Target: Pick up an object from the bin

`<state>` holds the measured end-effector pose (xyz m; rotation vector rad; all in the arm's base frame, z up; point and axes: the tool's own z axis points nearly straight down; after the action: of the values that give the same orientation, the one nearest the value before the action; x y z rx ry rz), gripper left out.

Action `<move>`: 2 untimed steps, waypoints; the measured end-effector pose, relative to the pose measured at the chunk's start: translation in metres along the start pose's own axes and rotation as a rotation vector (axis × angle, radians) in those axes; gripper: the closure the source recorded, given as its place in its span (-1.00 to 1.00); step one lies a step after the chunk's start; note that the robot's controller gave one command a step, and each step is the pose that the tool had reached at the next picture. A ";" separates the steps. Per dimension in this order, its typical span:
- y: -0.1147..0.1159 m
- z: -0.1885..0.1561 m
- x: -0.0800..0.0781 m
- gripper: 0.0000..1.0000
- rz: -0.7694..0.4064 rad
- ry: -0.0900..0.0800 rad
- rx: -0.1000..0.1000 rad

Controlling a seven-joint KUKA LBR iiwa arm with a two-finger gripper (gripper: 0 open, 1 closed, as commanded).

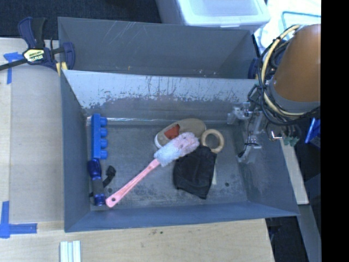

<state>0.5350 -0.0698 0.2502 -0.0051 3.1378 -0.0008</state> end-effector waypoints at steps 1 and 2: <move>0.000 0.000 0.000 -1.00 0.000 0.000 0.000; 0.022 0.070 -0.007 -1.00 -0.019 0.003 -0.001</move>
Offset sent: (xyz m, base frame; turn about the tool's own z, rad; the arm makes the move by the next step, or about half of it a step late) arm 0.0075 0.0209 -0.0662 -0.0165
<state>0.5423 -0.0479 0.1801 -0.0347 3.1409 0.0013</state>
